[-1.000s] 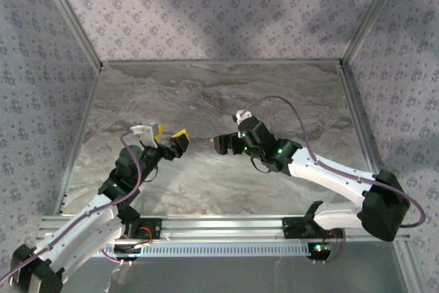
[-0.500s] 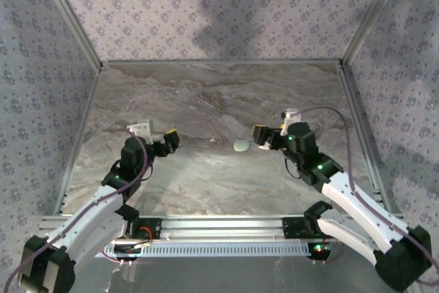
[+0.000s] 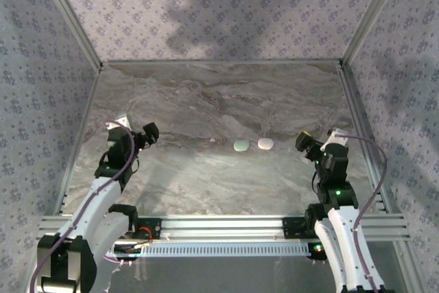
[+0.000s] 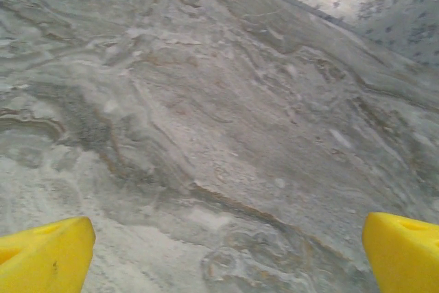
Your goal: Insert the wireless bluetooth earbuds into the charging case
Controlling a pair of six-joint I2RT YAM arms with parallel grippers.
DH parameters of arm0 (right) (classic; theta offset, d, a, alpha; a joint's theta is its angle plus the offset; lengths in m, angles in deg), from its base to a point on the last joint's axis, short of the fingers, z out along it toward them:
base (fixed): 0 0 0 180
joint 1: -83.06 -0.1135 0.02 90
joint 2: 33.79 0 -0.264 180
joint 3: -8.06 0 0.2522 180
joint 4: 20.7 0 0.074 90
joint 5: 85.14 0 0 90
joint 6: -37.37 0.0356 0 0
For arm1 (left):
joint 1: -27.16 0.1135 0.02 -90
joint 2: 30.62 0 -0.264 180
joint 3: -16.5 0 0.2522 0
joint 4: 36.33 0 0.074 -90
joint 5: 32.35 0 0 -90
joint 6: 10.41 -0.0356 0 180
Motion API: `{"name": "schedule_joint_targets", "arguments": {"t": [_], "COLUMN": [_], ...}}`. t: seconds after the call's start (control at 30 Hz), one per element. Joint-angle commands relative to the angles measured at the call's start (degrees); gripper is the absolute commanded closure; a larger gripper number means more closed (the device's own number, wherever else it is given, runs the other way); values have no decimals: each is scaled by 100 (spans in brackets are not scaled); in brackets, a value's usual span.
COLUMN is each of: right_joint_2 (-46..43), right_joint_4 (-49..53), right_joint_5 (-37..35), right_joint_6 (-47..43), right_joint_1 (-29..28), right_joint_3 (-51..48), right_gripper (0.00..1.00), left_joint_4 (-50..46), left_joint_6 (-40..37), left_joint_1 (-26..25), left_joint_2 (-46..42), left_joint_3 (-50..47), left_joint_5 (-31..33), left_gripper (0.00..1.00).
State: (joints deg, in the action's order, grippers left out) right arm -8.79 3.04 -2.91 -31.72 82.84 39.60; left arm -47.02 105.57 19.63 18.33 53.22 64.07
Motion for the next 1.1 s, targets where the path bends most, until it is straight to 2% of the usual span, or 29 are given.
{"name": "schedule_joint_targets", "arguments": {"t": [0.0,0.2,0.33,0.43,0.6,0.77,0.87,0.9,1.0,1.07], "right_joint_2": [-36,64,463,1189,2804,3976,4679,4873,5129,5263], "right_joint_4": [-690,-1300,-1908,-2606,-3750,-4347,-4582,-4723,-4764,-5337], "right_joint_5": [-161,-575,-817,-869,-774,-664,-532,-470,-508,-420], "right_joint_6": [-139,-335,-393,-394,-484,-768,-1141,-1293,-1615,-1731], "right_joint_1": [379,664,673,669,639,527,454,415,305,293], "right_joint_3": [-413,-718,-963,-1025,-829,-355,54,155,342,116], "right_gripper": [0,0,0,0,0,0,0,0,0,0], "left_joint_4": [-6,572,1570,2071,3075,3415,4177,4432,4327,4457], "left_joint_6": [-563,-1285,-1856,-1975,-1941,-2136,-2071,-2068,-2132,-2165], "left_joint_1": [181,494,646,671,743,746,835,850,851,857], "left_joint_2": [203,532,942,1488,2529,3012,3370,3537,3636,3717], "left_joint_3": [253,77,-214,-187,-77,135,-76,-121,-29,-63], "left_joint_5": [303,773,376,493,341,511,552,501,340,274], "left_gripper": [0,0,0,0,0,0,0,0,0,0]}}
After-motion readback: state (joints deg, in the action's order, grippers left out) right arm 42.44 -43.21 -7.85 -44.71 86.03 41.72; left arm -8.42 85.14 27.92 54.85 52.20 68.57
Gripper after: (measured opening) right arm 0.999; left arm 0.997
